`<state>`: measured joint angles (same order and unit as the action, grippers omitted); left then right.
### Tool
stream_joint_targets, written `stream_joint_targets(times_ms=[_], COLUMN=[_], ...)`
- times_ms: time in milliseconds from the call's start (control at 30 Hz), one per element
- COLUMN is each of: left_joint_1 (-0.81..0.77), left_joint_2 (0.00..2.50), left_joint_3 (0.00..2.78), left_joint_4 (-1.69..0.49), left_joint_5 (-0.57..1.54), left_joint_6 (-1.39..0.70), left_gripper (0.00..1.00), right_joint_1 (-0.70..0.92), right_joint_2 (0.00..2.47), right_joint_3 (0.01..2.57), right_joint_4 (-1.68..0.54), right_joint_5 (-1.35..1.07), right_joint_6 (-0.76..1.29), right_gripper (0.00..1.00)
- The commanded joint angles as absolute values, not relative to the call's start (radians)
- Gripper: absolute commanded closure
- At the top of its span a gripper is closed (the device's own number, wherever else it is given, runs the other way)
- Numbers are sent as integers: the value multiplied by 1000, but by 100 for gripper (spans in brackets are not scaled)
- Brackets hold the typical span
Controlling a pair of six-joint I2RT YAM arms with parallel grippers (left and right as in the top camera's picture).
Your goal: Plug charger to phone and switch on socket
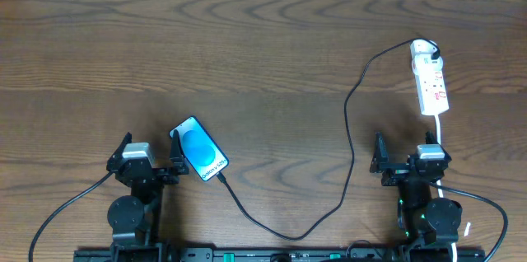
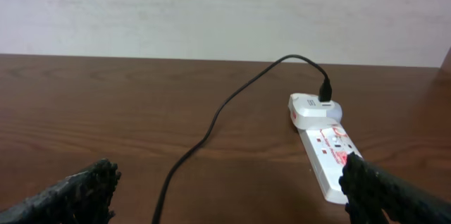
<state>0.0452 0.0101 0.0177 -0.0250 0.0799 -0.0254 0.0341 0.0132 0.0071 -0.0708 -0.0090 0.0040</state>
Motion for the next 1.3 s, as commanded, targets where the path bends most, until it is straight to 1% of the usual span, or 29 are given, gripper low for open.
stream_joint_targets(times_ms=[0, 233, 1267], left_joint_1=[51, 51, 51], left_joint_2=[4, 4, 4], left_joint_3=[4, 4, 4], left_joint_4=[-63, -63, -63], left_joint_5=[104, 104, 104], left_joint_6=[-22, -22, -22], left_gripper=[2, 2, 2], right_joint_1=[41, 41, 47], right_joint_2=[5, 5, 5], right_joint_3=[6, 6, 6], right_joint_4=[-78, -79, -76], right_joint_5=[1, 1, 1], right_joint_6=[-24, -62, -60], right_gripper=[1, 1, 1])
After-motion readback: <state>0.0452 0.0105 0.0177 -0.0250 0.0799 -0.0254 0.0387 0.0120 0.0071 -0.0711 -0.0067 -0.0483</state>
